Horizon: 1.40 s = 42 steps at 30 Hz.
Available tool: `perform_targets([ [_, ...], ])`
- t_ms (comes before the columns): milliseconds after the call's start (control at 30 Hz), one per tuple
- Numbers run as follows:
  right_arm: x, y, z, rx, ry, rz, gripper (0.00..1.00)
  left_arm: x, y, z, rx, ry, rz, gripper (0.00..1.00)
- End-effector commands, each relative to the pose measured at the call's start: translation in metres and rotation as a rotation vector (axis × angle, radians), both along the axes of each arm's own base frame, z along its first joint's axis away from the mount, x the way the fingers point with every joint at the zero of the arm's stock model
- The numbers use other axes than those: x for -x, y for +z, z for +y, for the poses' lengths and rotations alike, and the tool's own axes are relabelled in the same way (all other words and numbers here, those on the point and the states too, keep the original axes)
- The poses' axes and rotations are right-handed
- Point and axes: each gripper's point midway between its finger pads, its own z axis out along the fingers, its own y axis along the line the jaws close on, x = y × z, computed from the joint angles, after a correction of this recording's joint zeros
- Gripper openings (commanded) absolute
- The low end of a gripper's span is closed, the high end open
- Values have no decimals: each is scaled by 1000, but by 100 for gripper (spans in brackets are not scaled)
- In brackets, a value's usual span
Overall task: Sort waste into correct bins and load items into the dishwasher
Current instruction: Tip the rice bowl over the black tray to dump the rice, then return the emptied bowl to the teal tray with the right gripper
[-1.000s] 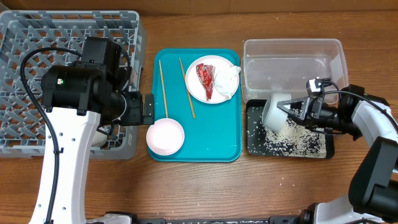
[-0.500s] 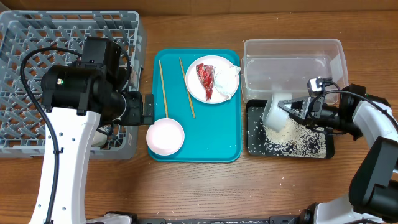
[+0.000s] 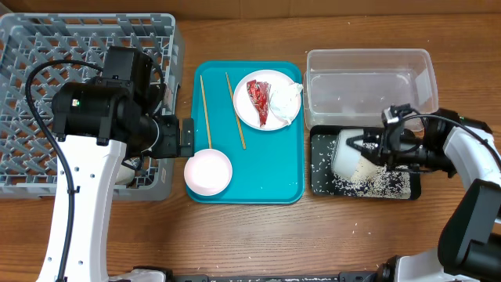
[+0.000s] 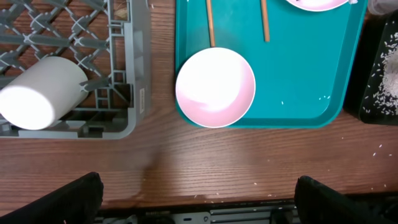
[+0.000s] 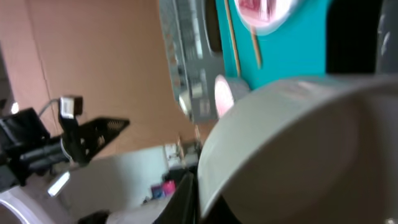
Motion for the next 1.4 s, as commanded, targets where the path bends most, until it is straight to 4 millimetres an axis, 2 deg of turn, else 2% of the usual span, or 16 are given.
perform_targets([
  [0,14,21,19,163,160,-153,4,-2,5,2,-6,19,-19,100],
  [100,33,13,40,337,309,-150,4,-2,4,2,-6,19,-18,100],
  [200,47,-15,61,589,417,-89,4,-2,4,2,-6,19,-19,100],
  [267,46,-34,71,765,423,-70,4,-2,4,2,-6,19,-19,100],
  [333,40,-44,87,887,414,-115,4,-2,4,2,-6,19,-19,100],
  [500,31,-46,160,951,424,-384,4,-2,4,2,-6,19,-19,100],
  [633,17,-54,166,1118,335,-468,4,-2,5,2,-6,19,-22,100],
  [767,23,-68,182,1124,372,-481,4,-2,5,2,-6,19,-22,100],
  [800,24,-71,183,1127,380,-480,8,-2,5,2,-6,19,-22,100],
  [867,24,-73,185,1126,386,-478,28,-3,5,2,-6,19,-22,100],
  [967,20,-62,189,1102,371,-490,49,-5,4,1,-5,19,-26,100],
  [1067,7,-32,191,1058,334,-493,66,-5,4,1,-5,19,-26,100],
  [1133,-1,-7,191,987,321,-462,67,-5,4,1,-5,19,-26,100],
  [1233,-28,25,176,934,243,-436,67,-5,4,1,-5,19,-26,100],
  [1300,-52,37,163,920,177,-439,65,-5,4,1,-5,19,-26,100],
  [1367,-70,37,154,906,134,-440,64,-5,4,1,-5,19,-26,100],
])
